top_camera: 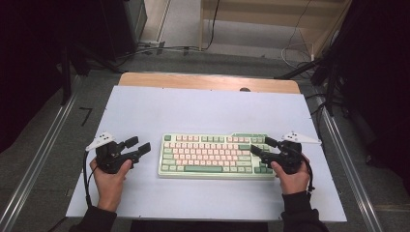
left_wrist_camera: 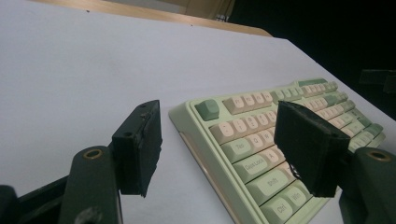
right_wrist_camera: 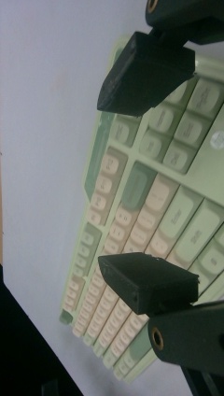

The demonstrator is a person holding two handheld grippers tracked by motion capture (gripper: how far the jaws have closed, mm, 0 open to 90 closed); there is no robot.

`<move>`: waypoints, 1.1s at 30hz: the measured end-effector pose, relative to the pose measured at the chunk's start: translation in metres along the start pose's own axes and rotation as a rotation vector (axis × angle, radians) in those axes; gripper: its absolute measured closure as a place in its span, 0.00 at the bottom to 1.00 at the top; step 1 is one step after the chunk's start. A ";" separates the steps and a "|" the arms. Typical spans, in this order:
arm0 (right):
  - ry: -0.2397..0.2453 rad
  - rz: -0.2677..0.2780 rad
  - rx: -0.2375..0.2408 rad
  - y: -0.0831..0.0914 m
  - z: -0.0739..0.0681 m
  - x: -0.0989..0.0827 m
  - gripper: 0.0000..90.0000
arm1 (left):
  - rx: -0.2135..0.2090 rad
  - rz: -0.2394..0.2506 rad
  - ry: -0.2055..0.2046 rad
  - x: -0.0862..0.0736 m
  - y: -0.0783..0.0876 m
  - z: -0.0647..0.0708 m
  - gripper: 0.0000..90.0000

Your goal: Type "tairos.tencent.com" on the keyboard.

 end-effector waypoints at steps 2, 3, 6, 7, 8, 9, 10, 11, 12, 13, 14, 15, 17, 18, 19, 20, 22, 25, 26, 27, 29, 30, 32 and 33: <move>-0.005 0.006 -0.018 0.004 0.009 -0.001 0.22 | 0.000 -0.001 0.000 0.000 0.002 -0.001 0.37; -0.011 0.011 -0.031 0.007 0.013 -0.001 0.22 | -0.001 -0.001 0.003 -0.001 0.003 -0.002 0.37; -0.028 0.021 -0.063 0.015 0.028 -0.002 0.22 | 0.001 0.000 0.009 -0.001 0.005 -0.004 0.37; -0.032 0.026 -0.076 0.018 0.033 -0.003 0.22 | 0.001 -0.001 0.012 -0.001 0.005 -0.005 0.37; -0.038 0.028 -0.086 0.021 0.038 -0.003 0.22 | 0.002 -0.001 0.011 -0.001 0.005 -0.005 0.37; -0.045 0.030 -0.097 0.023 0.043 -0.004 0.22 | 0.004 -0.001 0.010 -0.001 0.006 -0.006 0.37; -0.050 0.035 -0.108 0.026 0.048 -0.004 0.22 | 0.008 -0.003 0.009 -0.001 0.006 -0.007 0.37; -0.060 0.037 -0.118 0.028 0.053 -0.005 0.22 | 0.013 -0.004 0.010 -0.002 0.005 -0.008 0.37; -0.066 0.040 -0.125 0.031 0.057 -0.006 0.22 | 0.020 -0.004 0.011 -0.002 0.005 -0.009 0.37; -0.073 0.041 -0.134 0.033 0.062 -0.007 0.22 | 0.029 -0.004 0.008 -0.002 0.006 -0.011 0.37; -0.078 0.045 -0.145 0.036 0.066 -0.007 0.22 | 0.039 -0.003 0.008 -0.001 0.006 -0.013 0.36; -0.085 0.047 -0.151 0.038 0.070 -0.008 0.22 | 0.050 0.000 0.010 -0.001 0.007 -0.015 0.36; -0.097 0.050 -0.166 0.042 0.078 -0.010 0.22 | 0.067 0.003 0.013 0.000 0.009 -0.021 0.36; -0.104 0.052 -0.174 0.044 0.082 -0.011 0.22 | 0.076 0.003 0.016 0.000 0.009 -0.024 0.36; -0.109 0.055 -0.180 0.046 0.086 -0.011 0.22 | 0.084 0.005 0.021 0.000 0.010 -0.027 0.36; -0.119 0.056 -0.188 0.048 0.089 -0.012 0.22 | 0.092 0.005 0.024 0.000 0.011 -0.029 0.36; -0.126 0.062 -0.198 0.051 0.095 -0.013 0.22 | 0.104 0.006 0.029 0.000 0.012 -0.034 0.36; -0.138 0.062 -0.216 0.055 0.103 -0.015 0.22 | 0.122 0.006 0.037 0.001 0.013 -0.041 0.36; -0.143 0.061 -0.221 0.056 0.105 -0.016 0.22 | 0.129 0.008 0.038 0.001 0.014 -0.043 0.36; -0.149 0.062 -0.226 0.057 0.107 -0.017 0.22 | 0.135 0.009 0.041 0.001 0.015 -0.045 0.36; -0.158 0.059 -0.232 0.058 0.110 -0.018 0.22 | 0.147 0.009 0.045 0.002 0.016 -0.049 0.36; -0.156 0.058 -0.235 0.057 0.112 -0.018 0.22 | 0.152 0.010 0.047 0.002 0.016 -0.051 0.36; -0.157 0.052 -0.237 0.057 0.112 -0.019 0.22 | 0.158 0.014 0.056 0.002 0.017 -0.054 0.36; -0.158 0.049 -0.239 0.056 0.112 -0.020 0.22 | 0.159 0.013 0.059 0.002 0.017 -0.055 0.36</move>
Point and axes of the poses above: each handheld gripper's, and its own axes: y roughly backward along the jaws, x roughly out of its top, z roughly to its right, the point moved 10 cm from there along -y, roughly forward along the jaws, and after that the axes turned 2 degrees about -x, right-handed, at the moved point
